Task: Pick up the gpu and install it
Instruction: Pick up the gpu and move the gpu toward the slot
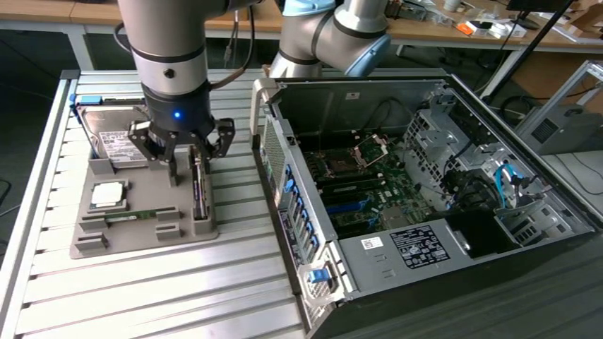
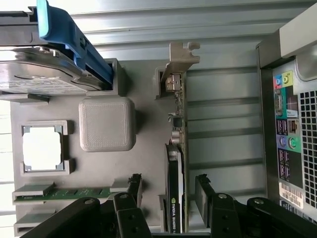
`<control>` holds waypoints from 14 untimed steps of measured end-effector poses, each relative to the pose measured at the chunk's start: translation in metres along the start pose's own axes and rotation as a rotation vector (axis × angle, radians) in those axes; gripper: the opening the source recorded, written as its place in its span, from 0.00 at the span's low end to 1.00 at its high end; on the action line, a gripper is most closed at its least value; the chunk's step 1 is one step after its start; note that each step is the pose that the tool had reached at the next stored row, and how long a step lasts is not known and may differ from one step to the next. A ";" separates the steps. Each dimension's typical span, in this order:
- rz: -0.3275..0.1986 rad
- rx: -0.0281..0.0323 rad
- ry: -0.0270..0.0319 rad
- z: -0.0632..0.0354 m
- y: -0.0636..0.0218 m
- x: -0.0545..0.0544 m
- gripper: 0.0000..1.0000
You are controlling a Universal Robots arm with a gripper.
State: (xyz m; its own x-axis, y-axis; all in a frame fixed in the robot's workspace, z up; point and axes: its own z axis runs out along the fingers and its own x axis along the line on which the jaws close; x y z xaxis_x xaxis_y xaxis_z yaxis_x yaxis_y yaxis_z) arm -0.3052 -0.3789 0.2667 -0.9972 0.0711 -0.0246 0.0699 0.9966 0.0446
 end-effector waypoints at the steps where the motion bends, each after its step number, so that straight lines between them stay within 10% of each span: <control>1: 0.000 0.0000 0.0000 0.0006 0.0001 0.000 0.56; 14: 0.000 0.0001 0.0000 0.0092 0.0081 0.003 0.56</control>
State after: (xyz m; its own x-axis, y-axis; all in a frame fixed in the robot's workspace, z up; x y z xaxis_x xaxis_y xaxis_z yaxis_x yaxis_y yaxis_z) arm -0.3077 -0.3702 0.2578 -0.9972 0.0712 -0.0246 0.0700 0.9966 0.0445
